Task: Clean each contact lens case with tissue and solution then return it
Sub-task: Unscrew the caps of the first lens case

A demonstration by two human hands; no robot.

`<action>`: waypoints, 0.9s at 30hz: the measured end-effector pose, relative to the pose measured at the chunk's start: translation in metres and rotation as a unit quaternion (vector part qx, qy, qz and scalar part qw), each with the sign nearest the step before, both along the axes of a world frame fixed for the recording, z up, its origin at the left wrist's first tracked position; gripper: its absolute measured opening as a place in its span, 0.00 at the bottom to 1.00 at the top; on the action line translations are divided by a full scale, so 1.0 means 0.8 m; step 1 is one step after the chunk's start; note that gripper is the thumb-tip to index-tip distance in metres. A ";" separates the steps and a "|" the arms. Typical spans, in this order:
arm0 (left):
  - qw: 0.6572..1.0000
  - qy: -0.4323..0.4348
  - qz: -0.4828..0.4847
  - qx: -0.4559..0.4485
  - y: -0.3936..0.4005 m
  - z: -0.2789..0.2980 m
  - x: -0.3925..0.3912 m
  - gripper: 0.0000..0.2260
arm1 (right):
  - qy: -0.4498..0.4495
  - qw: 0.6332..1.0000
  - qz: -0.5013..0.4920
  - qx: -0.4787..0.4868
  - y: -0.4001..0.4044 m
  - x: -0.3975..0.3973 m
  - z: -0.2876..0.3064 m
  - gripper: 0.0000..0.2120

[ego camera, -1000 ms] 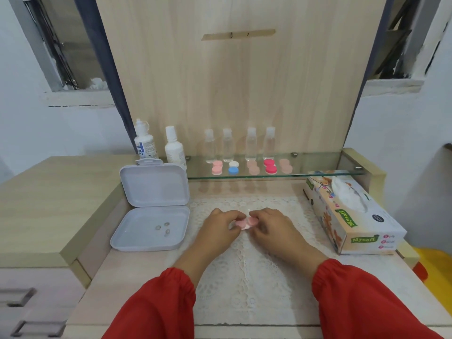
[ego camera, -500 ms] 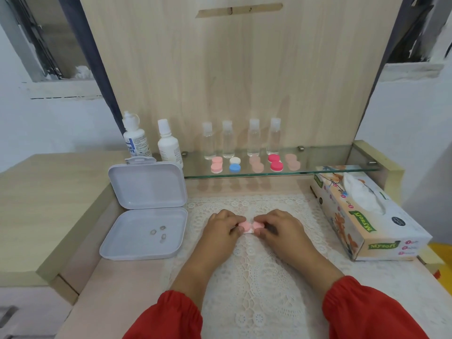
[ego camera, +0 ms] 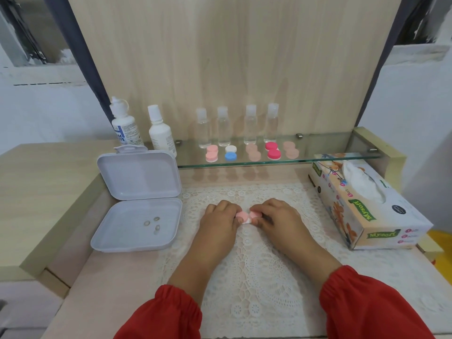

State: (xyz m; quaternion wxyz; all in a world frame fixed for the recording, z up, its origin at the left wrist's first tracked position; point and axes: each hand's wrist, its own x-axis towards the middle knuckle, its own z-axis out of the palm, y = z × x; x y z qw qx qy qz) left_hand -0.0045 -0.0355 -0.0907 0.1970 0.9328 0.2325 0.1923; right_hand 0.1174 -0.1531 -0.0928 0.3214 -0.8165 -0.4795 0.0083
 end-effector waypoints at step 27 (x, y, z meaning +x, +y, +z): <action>0.994 -0.035 -0.008 -0.106 -0.006 0.004 -0.003 0.17 | 0.026 1.000 0.010 0.015 -0.005 -0.002 -0.002 0.14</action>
